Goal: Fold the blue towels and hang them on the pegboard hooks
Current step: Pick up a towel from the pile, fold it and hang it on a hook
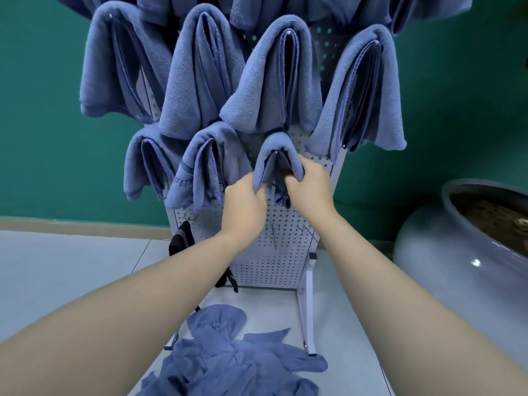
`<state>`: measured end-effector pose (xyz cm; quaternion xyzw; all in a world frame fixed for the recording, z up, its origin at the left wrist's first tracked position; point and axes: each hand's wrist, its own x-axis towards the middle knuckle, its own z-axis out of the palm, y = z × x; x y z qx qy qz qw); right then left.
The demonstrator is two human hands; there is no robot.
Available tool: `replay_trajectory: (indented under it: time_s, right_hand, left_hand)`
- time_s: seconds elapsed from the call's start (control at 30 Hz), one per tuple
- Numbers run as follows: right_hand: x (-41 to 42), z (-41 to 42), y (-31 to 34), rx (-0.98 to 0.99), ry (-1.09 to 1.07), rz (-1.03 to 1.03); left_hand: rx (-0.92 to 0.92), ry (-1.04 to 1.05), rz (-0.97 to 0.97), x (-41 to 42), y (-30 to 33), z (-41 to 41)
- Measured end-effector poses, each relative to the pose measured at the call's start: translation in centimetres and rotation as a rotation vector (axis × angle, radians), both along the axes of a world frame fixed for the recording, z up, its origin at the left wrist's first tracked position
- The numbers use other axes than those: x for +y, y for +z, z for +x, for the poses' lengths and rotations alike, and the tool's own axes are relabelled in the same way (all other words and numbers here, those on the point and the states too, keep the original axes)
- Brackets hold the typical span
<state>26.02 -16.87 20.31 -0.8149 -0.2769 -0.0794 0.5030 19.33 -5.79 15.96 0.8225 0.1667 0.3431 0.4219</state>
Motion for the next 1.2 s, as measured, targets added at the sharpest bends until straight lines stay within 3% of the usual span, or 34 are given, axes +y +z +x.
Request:
replay_trajectory:
  time_s: [0.33, 0.6, 0.83, 1.03, 1.13, 1.2]
  right_hand:
    - [-1.4, -2.0, 0.3, 0.102, -0.069, -0.036]
    - [-3.2, -7.4, -1.2, 0.042, -0.176, 0.036]
    - [-3.4, -12.7, -8.4, 0.177, -0.220, 0.024]
    - [-3.6, -15.0, -17.3, 0.562, -0.057, -0.146]
    - [-4.3, -16.2, -21.7, 0.629, -0.002, -0.174]
    - [-4.7, -16.9, -24.3, 0.617, 0.094, -0.310]
  left_hand:
    - [0.165, -0.016, -0.038, 0.1, 0.0, -4.0]
    - [0.337, -0.029, -0.031, 2.2, -0.5, -10.1]
    - [0.423, -0.087, -0.013, 4.3, -4.9, -16.0]
    - [0.619, -0.128, -0.057, 5.1, -12.9, -19.1]
    - [0.713, -0.191, -0.114, 4.6, -16.9, -20.1]
    - [0.767, -0.228, -0.142, 3.9, -19.1, -20.6]
